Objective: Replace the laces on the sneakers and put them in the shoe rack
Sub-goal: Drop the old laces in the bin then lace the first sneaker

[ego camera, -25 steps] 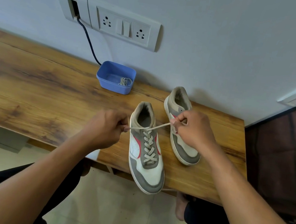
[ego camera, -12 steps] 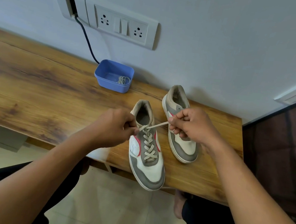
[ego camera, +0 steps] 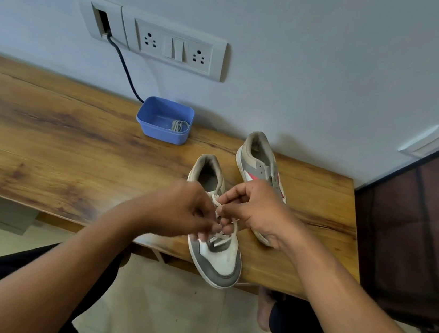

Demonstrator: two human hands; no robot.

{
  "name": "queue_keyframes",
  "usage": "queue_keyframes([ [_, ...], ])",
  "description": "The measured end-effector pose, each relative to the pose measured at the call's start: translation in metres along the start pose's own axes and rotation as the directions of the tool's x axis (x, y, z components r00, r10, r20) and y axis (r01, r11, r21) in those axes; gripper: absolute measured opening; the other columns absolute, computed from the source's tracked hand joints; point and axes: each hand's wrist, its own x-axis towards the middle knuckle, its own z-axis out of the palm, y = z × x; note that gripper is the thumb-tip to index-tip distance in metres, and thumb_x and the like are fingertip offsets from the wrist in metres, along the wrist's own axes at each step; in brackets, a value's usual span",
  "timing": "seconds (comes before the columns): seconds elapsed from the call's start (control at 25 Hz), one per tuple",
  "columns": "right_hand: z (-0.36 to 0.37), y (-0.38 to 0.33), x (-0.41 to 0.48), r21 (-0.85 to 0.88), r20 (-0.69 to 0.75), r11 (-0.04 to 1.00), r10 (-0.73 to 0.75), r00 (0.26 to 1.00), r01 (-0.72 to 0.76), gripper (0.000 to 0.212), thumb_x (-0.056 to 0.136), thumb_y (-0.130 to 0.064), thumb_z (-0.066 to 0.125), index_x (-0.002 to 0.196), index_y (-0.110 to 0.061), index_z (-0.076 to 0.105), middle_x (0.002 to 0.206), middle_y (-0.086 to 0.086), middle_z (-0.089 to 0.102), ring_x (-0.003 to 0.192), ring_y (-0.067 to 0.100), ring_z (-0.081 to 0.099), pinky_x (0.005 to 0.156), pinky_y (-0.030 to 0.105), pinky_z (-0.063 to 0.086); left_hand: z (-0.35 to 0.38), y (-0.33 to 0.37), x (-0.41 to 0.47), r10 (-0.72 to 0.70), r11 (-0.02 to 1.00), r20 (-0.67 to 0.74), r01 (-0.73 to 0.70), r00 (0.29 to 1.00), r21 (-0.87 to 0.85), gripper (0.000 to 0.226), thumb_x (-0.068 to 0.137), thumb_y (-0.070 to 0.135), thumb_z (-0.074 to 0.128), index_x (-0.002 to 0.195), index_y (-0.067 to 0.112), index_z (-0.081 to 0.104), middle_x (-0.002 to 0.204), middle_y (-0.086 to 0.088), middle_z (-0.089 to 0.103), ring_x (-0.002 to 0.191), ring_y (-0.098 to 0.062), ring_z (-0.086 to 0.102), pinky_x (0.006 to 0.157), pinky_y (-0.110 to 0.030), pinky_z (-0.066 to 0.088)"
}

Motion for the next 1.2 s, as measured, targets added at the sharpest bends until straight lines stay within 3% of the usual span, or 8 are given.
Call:
queue_keyframes([
  [0.12, -0.012, -0.013, -0.008, -0.195, 0.048, 0.974, -0.105, 0.993, 0.112, 0.01, 0.089, -0.003, 0.081, 0.097, -0.009, 0.078, 0.074, 0.007, 0.077, 0.062, 0.018, 0.074, 0.059, 0.031, 0.062, -0.02, -0.014, 0.004, -0.029, 0.998, -0.246, 0.041, 0.969, 0.046, 0.016, 0.086, 0.03, 0.08, 0.102, 0.029, 0.077, 0.081, 0.012, 0.072, 0.068, 0.0, 0.066, 0.064, -0.016, 0.049],
  [0.24, -0.019, -0.032, -0.012, -0.35, 0.102, 0.91, -0.2, 0.974, 0.223, 0.01, 0.091, -0.011, 0.081, 0.098, -0.018, 0.08, 0.074, 0.001, 0.078, 0.064, 0.016, 0.076, 0.062, 0.029, 0.063, -0.018, -0.008, 0.02, 0.046, 0.999, -0.223, -0.041, 0.974, 0.029, 0.018, 0.085, 0.029, 0.082, 0.102, 0.027, 0.077, 0.082, 0.004, 0.072, 0.063, -0.003, 0.061, 0.059, -0.023, 0.051],
  [0.36, -0.024, -0.044, -0.002, -0.304, -0.025, 0.913, -0.292, 0.956, 0.271, 0.006, 0.092, -0.007, 0.079, 0.095, -0.012, 0.079, 0.07, 0.002, 0.077, 0.061, 0.015, 0.075, 0.057, 0.025, 0.06, -0.026, -0.009, 0.032, -0.016, 0.999, -0.286, 0.006, 0.958, -0.036, 0.01, 0.087, 0.021, 0.08, 0.081, 0.014, 0.077, 0.066, 0.002, 0.07, 0.056, -0.012, 0.064, 0.066, -0.041, 0.059],
  [0.56, -0.009, -0.034, 0.043, -0.047, -0.323, 0.987, -0.162, 0.932, 0.155, 0.01, 0.083, -0.001, 0.086, 0.088, -0.004, 0.078, 0.079, 0.013, 0.077, 0.063, 0.021, 0.076, 0.07, 0.043, 0.067, -0.03, -0.024, 0.049, -0.235, 0.972, -0.46, 0.216, 0.856, -0.095, 0.006, 0.087, 0.018, 0.079, 0.081, 0.018, 0.078, 0.063, -0.003, 0.072, 0.058, -0.016, 0.069, 0.056, -0.028, 0.058],
  [0.64, 0.002, -0.029, 0.054, -0.129, -0.355, 0.984, -0.158, 0.921, 0.12, 0.013, 0.08, 0.0, 0.087, 0.082, -0.01, 0.079, 0.076, 0.005, 0.076, 0.064, 0.019, 0.076, 0.071, 0.04, 0.067, -0.019, -0.023, 0.06, -0.221, 0.968, -0.535, 0.25, 0.815, -0.019, 0.002, 0.084, 0.014, 0.079, 0.083, 0.015, 0.078, 0.07, -0.001, 0.071, 0.063, -0.014, 0.067, 0.055, -0.024, 0.054],
  [0.8, 0.02, -0.026, 0.06, -0.48, -0.283, 0.875, -0.223, 0.933, 0.063, 0.016, 0.073, -0.005, 0.084, 0.077, -0.02, 0.082, 0.07, -0.008, 0.068, 0.064, 0.008, 0.063, 0.058, 0.019, 0.05, -0.002, -0.026, 0.072, -0.201, 0.959, -0.579, 0.279, 0.79, 0.047, 0.011, 0.074, 0.004, 0.078, 0.077, 0.012, 0.071, 0.073, 0.002, 0.064, 0.071, -0.022, 0.064, 0.06, -0.032, 0.055],
  [1.0, 0.024, -0.043, 0.054, -0.641, -0.125, 0.766, -0.163, 0.979, 0.045, 0.015, 0.084, -0.013, 0.076, 0.071, -0.019, 0.075, 0.068, 0.002, 0.067, 0.063, 0.016, 0.062, 0.044, 0.016, 0.036, -0.018, -0.024, 0.059, -0.119, 0.966, -0.37, 0.194, 0.921, 0.173, 0.024, 0.088, -0.005, 0.063, 0.095, 0.012, 0.078, 0.069, 0.001, 0.068, 0.059, -0.018, 0.065, 0.062, -0.035, 0.061],
  [1.2, 0.023, -0.06, 0.054, -0.792, 0.048, 0.594, -0.171, 0.984, 0.142, 0.016, 0.098, -0.012, 0.063, 0.102, -0.013, 0.078, 0.098, 0.009, 0.074, 0.087, 0.025, 0.069, 0.076, 0.033, 0.056, -0.032, -0.032, 0.046, -0.106, 0.989, -0.446, 0.139, 0.889, 0.043, 0.016, 0.089, 0.004, 0.07, 0.09, 0.017, 0.078, 0.069, 0.002, 0.073, 0.056, -0.007, 0.069, 0.065, -0.027, 0.061],
])
